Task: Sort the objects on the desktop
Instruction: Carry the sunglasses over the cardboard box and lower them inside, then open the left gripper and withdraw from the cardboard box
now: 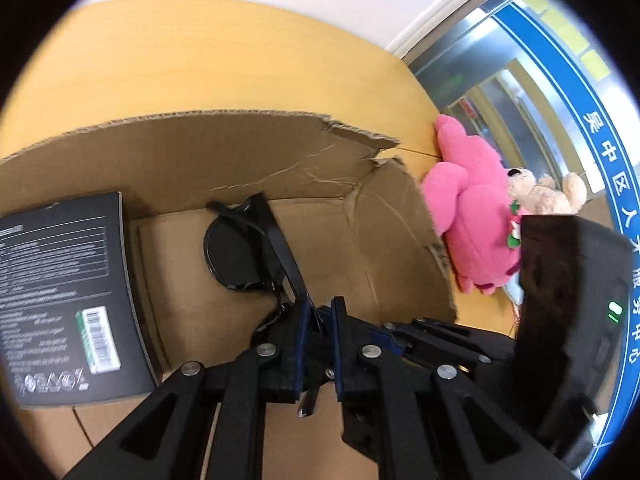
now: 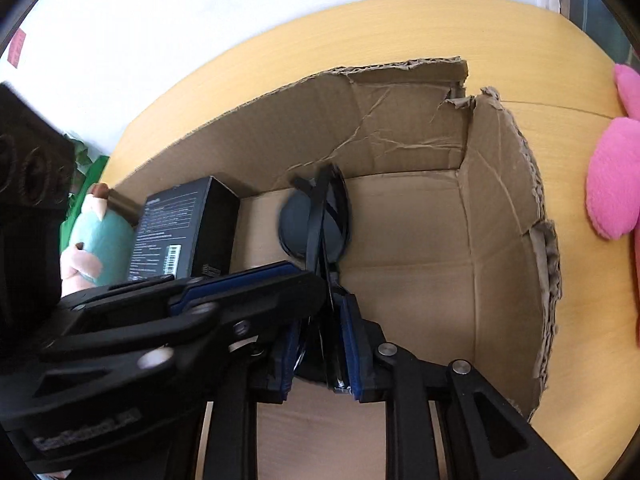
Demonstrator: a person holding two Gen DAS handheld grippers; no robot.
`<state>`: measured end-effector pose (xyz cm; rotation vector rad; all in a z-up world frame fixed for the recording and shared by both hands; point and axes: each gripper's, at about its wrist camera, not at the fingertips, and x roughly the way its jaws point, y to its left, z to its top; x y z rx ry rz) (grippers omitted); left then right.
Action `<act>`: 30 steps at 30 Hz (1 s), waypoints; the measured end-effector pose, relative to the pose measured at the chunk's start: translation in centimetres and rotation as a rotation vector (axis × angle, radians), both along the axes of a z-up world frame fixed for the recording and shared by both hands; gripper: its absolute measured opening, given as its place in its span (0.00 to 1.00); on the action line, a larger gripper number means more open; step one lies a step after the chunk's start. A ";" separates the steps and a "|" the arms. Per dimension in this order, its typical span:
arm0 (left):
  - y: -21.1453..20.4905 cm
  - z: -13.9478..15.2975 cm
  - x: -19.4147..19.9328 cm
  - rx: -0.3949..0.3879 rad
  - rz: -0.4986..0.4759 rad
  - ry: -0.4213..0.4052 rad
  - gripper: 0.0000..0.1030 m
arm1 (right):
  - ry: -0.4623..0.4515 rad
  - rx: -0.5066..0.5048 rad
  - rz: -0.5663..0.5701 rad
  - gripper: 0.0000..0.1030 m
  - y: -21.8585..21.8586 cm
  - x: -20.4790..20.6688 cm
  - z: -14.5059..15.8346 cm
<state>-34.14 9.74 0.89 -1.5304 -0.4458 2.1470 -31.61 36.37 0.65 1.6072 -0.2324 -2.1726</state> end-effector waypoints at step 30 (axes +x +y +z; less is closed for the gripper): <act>-9.3 15.7 37.0 -0.484 0.434 0.731 0.78 | 0.575 0.117 -0.059 1.00 0.8 31.0 14.8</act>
